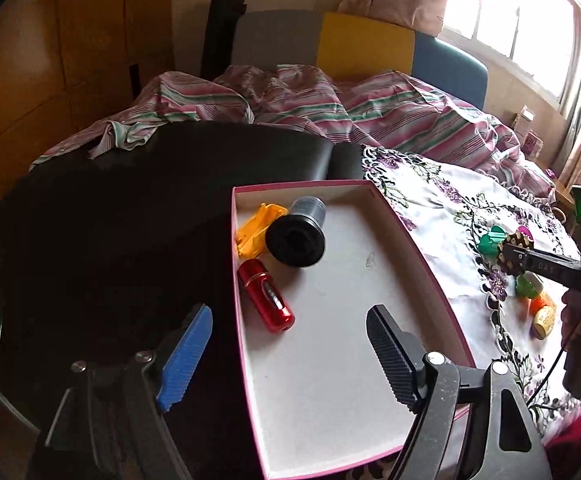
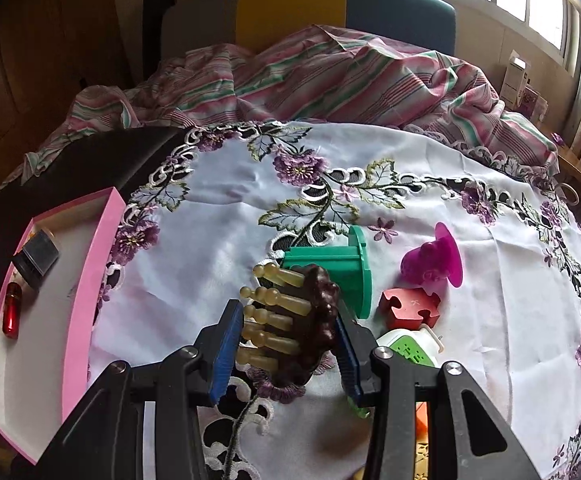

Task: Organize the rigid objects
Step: 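Carry the brown peg brush into the tray and open the right tool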

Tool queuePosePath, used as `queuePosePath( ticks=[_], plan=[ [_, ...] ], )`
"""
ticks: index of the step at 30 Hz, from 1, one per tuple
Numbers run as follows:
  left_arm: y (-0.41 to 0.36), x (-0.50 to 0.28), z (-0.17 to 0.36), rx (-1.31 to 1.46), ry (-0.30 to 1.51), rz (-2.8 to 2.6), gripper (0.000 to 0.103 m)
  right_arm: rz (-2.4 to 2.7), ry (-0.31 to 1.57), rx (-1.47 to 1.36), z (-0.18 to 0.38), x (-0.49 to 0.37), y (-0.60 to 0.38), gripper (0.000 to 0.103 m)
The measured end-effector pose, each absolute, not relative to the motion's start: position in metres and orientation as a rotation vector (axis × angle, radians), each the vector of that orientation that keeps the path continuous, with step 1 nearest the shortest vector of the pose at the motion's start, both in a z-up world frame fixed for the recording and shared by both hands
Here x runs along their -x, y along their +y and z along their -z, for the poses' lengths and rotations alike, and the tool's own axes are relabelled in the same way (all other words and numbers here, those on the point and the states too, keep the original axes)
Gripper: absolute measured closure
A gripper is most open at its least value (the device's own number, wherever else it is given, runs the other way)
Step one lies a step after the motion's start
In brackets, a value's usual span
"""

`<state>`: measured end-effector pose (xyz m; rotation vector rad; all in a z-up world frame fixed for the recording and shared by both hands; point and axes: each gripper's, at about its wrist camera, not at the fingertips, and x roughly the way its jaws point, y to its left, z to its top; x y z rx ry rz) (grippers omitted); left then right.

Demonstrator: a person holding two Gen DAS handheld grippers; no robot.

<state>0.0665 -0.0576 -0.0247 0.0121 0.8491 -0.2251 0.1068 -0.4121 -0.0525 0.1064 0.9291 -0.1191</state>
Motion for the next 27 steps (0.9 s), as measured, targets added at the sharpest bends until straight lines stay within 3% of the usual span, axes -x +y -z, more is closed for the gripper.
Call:
queuePosePath(
  ticks=[15,27],
  plan=[
    [-0.035,-0.061,0.037,0.036,0.895,0.197,0.023,0.0,0.902,-0.122,0.036,-0.102,-0.374,0.059],
    [-0.012,-0.06,0.046,0.101,0.925,0.195,0.023,-0.22,0.867,-0.032,0.016,-0.129,-0.256,0.059]
  ],
)
